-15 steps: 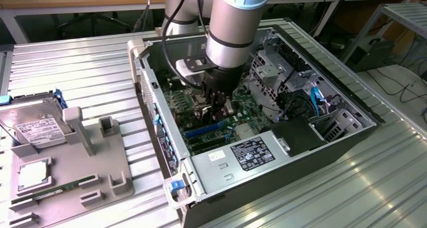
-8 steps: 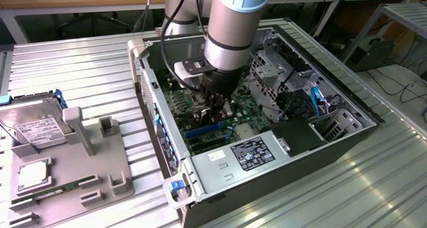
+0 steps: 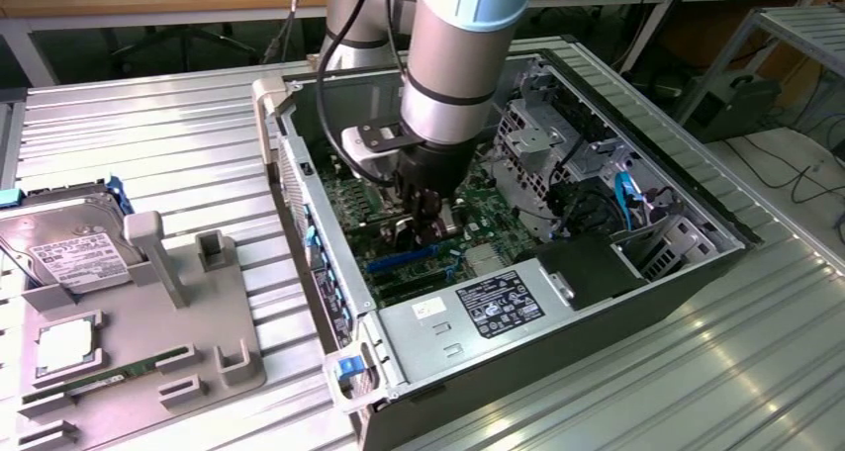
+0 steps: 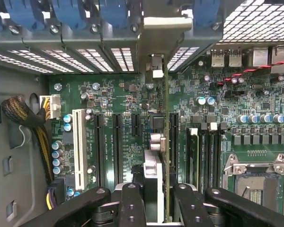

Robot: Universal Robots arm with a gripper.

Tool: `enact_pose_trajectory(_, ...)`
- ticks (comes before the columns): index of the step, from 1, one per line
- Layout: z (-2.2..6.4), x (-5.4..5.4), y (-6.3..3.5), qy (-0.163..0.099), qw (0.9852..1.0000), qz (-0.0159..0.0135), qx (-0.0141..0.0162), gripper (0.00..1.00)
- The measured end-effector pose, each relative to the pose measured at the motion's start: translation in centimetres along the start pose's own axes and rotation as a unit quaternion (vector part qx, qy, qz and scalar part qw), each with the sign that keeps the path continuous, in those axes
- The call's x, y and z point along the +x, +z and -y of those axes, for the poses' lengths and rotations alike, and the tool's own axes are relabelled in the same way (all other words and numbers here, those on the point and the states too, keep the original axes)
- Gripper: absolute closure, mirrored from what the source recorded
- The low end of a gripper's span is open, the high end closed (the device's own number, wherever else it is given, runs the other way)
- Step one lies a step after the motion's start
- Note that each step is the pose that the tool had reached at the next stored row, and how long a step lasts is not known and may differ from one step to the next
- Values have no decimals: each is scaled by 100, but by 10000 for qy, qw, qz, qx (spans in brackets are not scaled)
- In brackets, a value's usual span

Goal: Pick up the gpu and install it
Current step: 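Insert the gpu into the slot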

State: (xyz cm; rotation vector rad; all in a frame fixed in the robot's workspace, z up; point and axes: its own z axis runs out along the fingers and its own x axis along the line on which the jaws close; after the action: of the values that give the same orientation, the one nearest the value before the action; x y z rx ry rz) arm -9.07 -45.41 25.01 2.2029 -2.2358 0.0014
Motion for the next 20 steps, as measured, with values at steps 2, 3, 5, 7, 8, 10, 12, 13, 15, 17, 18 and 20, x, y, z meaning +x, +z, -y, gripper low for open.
enact_pose_trajectory(2, -4, 0, 8, 0, 10000, 1, -4, 71)
enact_pose_trajectory(3, -7, 0, 12, 0, 10000, 1, -5, 71)
enact_pose_trajectory(5, -11, 0, 25, 0, 10000, 0, -6, 71)
enact_pose_trajectory(7, -15, 0, 37, -1, 10000, 0, -6, 71)
enact_pose_trajectory(8, -17, 0, 41, -1, 10000, 0, -7, 71)
enact_pose_trajectory(10, -19, 0, 50, 0, 10000, 0, -6, 71)
enact_pose_trajectory(12, -23, 0, 69, 0, 10000, 0, -9, 71)
enact_pose_trajectory(13, -23, 0, 74, -1, 10000, 0, -13, 71)
enact_pose_trajectory(15, -24, 0, 83, 0, 10000, 0, -25, 71)
enact_pose_trajectory(17, -23, 0, 94, 0, 10000, 0, -40, 71)
enact_pose_trajectory(18, -23, 0, 99, 0, 10000, 0, -49, 71)
enact_pose_trajectory(20, -23, 0, 105, -1, 10000, -1, -76, 71)
